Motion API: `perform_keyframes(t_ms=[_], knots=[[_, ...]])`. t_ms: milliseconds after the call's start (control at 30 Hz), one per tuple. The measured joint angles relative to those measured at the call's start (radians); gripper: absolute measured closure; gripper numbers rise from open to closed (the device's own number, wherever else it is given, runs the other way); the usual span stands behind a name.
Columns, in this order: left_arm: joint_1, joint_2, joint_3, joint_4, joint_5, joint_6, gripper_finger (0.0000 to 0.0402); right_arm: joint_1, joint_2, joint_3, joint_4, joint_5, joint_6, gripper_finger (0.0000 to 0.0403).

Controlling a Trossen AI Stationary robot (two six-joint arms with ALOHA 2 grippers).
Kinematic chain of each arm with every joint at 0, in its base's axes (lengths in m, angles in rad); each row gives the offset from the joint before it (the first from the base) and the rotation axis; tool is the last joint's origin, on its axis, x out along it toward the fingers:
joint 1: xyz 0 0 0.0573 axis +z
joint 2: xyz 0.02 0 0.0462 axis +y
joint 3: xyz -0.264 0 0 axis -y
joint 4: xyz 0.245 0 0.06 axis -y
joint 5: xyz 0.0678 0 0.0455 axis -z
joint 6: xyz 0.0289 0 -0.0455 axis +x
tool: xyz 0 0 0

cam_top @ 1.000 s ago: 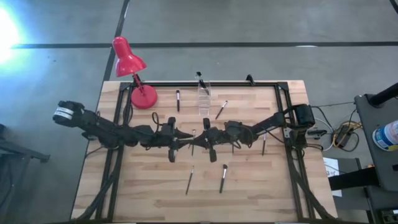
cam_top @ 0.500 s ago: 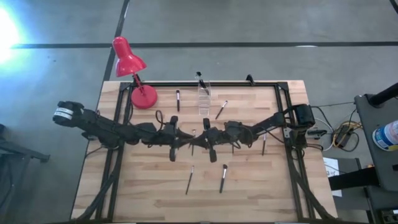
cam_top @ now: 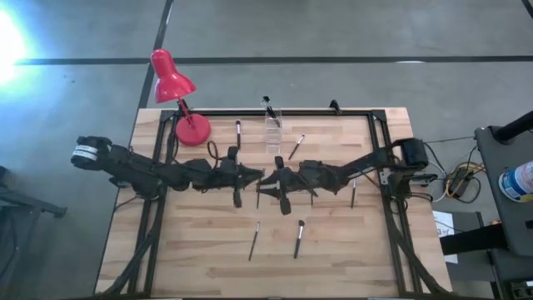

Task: Put items in baskets/containers
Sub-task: Put the black eyeshadow brush into the transparent organizer

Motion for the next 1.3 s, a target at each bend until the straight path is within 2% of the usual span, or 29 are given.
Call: perform_keyframes(t_ms=[100, 167, 367, 467, 567, 700, 933, 1300], knots=[[0.047, 0.0, 0.04, -0.044, -0.043, 0.028, 0.0395, 0.002, -0.064, -0.031, -0.148, 0.102, -0.041, 0.028], [0.082, 0.003, 0.062, -0.067, -0.051, 0.038, 0.0395, 0.016, -0.095, -0.072, -0.174, 0.179, -0.048, 0.0281], [0.221, 0.069, 0.12, -0.092, -0.036, 0.041, 0.0395, 0.052, -0.214, -0.26, -0.101, 0.315, -0.044, 0.0348], [0.286, 0.136, 0.161, -0.102, -0.006, 0.045, 0.0395, 0.075, -0.259, -0.355, -0.015, 0.33, -0.038, 0.0386], [0.34, 0.197, 0.225, -0.122, 0.015, 0.072, 0.0395, 0.091, -0.295, -0.426, 0.071, 0.356, -0.024, 0.0391], [0.414, 0.277, 0.325, -0.148, 0.096, 0.071, 0.0395, 0.105, -0.325, -0.484, 0.123, 0.397, -0.032, 0.0394], [0.482, 0.391, 0.447, -0.188, 0.149, 0.068, 0.0395, 0.105, -0.329, -0.501, 0.141, 0.399, -0.044, 0.0394], [0.536, 0.475, 0.46, -0.17, 0.168, 0.065, 0.0395, 0.109, -0.328, -0.499, 0.143, 0.398, -0.05, 0.0394]])
